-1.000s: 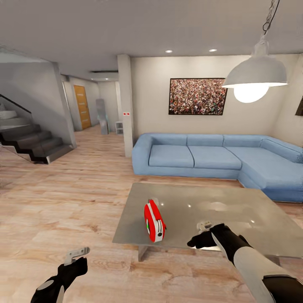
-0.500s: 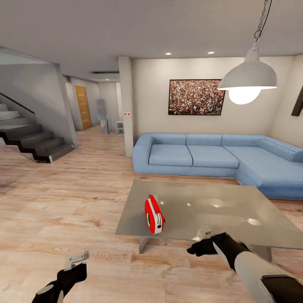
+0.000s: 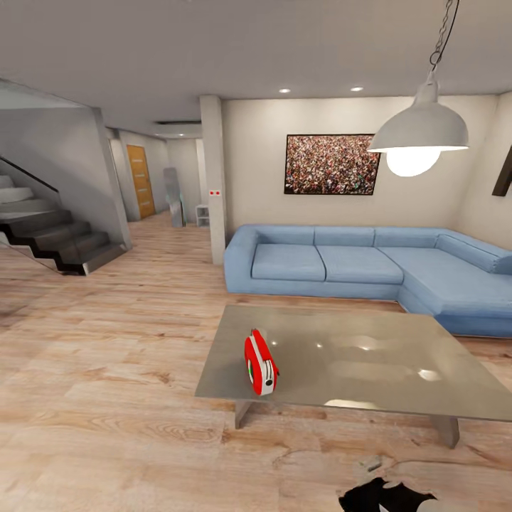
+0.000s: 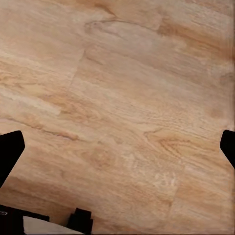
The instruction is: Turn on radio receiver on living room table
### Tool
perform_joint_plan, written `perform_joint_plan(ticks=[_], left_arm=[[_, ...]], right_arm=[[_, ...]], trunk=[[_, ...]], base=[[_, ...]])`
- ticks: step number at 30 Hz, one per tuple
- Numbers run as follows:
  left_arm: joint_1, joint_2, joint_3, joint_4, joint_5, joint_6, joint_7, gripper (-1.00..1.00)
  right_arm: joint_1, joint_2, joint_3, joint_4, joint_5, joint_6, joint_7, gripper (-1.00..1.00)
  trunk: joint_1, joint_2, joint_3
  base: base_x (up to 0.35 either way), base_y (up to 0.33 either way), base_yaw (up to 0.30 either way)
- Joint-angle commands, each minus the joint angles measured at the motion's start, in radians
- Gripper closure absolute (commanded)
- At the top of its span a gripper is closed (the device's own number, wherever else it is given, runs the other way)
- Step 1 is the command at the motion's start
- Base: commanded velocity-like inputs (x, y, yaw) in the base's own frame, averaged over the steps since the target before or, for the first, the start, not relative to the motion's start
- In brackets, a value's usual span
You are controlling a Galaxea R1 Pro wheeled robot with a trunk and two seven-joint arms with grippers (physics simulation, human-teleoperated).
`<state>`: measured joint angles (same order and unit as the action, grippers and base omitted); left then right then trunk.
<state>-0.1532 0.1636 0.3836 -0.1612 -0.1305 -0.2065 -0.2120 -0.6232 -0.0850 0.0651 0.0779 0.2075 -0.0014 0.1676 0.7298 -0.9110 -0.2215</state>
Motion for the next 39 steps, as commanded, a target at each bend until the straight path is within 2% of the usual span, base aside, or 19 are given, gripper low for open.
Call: perform_joint_plan(ticks=[1,3,5,7,11,14,29,33,39], left_arm=[[0.000,0.017,-0.001,0.067,0.000,-0.032,0.000,1.00],[0.001,0.027,-0.001,0.115,0.000,-0.045,0.000,1.00],[0.001,0.021,-0.001,0.155,0.001,-0.051,0.000,1.00],[0.001,0.008,0.000,0.169,0.003,-0.049,-0.001,1.00],[0.002,-0.043,0.000,0.179,0.004,-0.046,-0.003,1.00],[0.002,-0.070,0.000,0.182,0.004,-0.045,-0.003,1.00],[0.003,-0.148,0.000,0.183,0.008,-0.047,-0.003,1.00],[0.003,-0.158,0.001,0.183,0.008,-0.047,-0.003,1.00],[0.003,-0.160,0.001,0.183,0.008,-0.047,-0.003,1.00]], right_arm=[[0.035,0.000,-0.001,0.000,0.000,-0.004,-0.024,-1.00],[0.066,0.001,-0.001,0.000,0.000,-0.004,-0.041,-1.00],[0.098,0.003,-0.001,0.000,0.000,-0.001,-0.049,-1.00],[0.113,0.003,0.000,0.000,0.001,0.000,-0.049,-1.00],[0.123,0.003,0.001,0.000,0.004,0.000,-0.051,-1.00],[0.124,0.004,0.001,0.000,0.004,0.000,-0.051,-1.00],[0.125,0.004,0.001,0.000,0.004,0.000,-0.051,-1.00],[0.125,0.004,0.001,0.000,0.004,0.000,-0.051,-1.00],[0.125,0.004,0.001,0.000,0.004,0.000,-0.051,-1.00]], trunk=[[0.000,0.000,0.000],[0.000,0.000,0.000],[0.000,0.000,0.000],[0.000,0.000,0.000],[0.000,0.000,0.000],[0.000,0.000,0.000],[0.000,0.000,0.000],[0.000,0.000,0.000],[0.000,0.000,0.000]], base=[[0.000,0.000,0.000],[0.000,0.000,0.000],[0.000,0.000,0.000],[0.000,0.000,0.000],[0.000,0.000,0.000],[0.000,0.000,0.000],[0.000,0.000,0.000],[0.000,0.000,0.000],[0.000,0.000,0.000]])
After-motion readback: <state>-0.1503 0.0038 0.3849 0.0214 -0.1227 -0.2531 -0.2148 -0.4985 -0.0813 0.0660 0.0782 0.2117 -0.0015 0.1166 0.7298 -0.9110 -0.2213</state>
